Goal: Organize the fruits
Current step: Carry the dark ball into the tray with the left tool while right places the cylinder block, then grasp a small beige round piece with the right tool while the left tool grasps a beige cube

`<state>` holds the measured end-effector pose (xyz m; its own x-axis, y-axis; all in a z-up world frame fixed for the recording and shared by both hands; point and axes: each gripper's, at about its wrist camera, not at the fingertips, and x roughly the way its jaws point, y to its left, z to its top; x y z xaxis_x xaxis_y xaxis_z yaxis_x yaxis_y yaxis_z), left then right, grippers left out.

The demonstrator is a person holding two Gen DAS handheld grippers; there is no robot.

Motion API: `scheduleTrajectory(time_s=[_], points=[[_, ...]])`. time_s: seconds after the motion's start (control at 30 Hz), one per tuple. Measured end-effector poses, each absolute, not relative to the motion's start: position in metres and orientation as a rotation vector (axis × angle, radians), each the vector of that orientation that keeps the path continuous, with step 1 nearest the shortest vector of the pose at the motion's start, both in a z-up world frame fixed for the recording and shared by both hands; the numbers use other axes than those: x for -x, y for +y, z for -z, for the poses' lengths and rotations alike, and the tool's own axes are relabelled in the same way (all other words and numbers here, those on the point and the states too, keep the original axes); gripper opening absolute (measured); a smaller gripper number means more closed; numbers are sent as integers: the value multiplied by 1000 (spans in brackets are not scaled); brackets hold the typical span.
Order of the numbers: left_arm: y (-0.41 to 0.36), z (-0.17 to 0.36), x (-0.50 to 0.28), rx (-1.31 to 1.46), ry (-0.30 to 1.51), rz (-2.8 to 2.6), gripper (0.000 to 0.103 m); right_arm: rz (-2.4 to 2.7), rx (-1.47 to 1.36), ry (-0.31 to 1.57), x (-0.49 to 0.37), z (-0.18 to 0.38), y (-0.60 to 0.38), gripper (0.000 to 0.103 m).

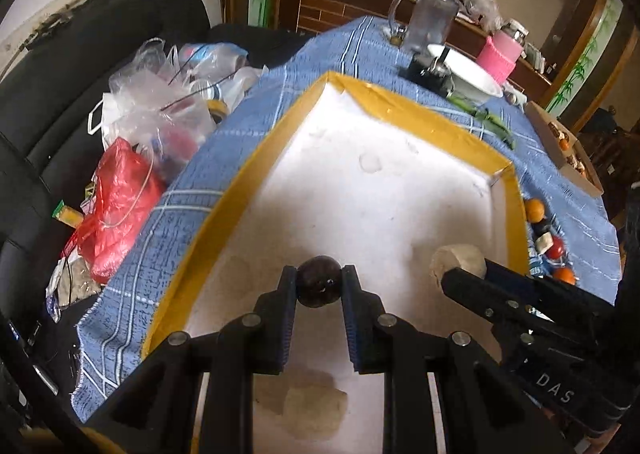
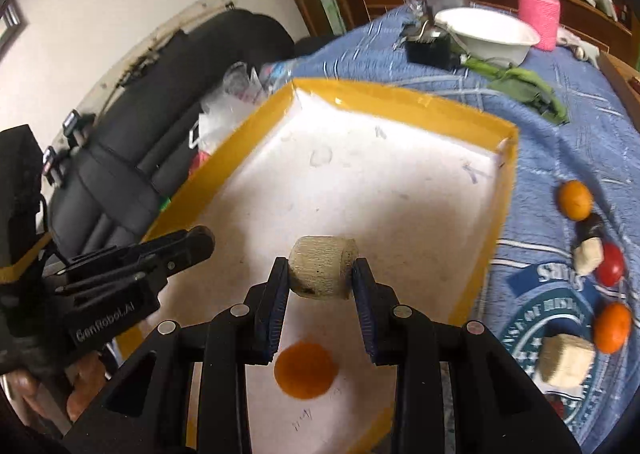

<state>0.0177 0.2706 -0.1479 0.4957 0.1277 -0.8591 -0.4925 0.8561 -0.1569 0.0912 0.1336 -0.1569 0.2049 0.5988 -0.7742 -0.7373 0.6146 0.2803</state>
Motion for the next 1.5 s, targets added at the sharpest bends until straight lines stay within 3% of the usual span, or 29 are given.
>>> scheduleTrajectory(time_s=[0.2,0.47,0.57,0.6,0.67,0.8,1.03,1.3,1.5], points=[[273,161,-21,417,1025,-410,25,-910,221,997,-91,168,143,30],[273,157,-16,412,1008,-426,34,-953,171,1018,-97,164,139,35],[265,128,4,403,924,-427,59,-995,68,976,-95,131,112,46],[261,116,13,403,888,-431,67,-1006,36,954,-93,118,98,56],[247,95,32,405,845,-442,69,-1006,-3,917,-86,99,70,60],[207,73,55,472,811,-309,76,-975,-28,851,-63,88,4,60],[129,87,30,315,896,-205,76,-757,-29,898,-47,125,-86,56],[87,95,14,237,943,-168,76,-732,-11,936,-46,149,-106,40],[86,96,17,223,951,-185,76,-738,6,974,-47,168,-100,36]])
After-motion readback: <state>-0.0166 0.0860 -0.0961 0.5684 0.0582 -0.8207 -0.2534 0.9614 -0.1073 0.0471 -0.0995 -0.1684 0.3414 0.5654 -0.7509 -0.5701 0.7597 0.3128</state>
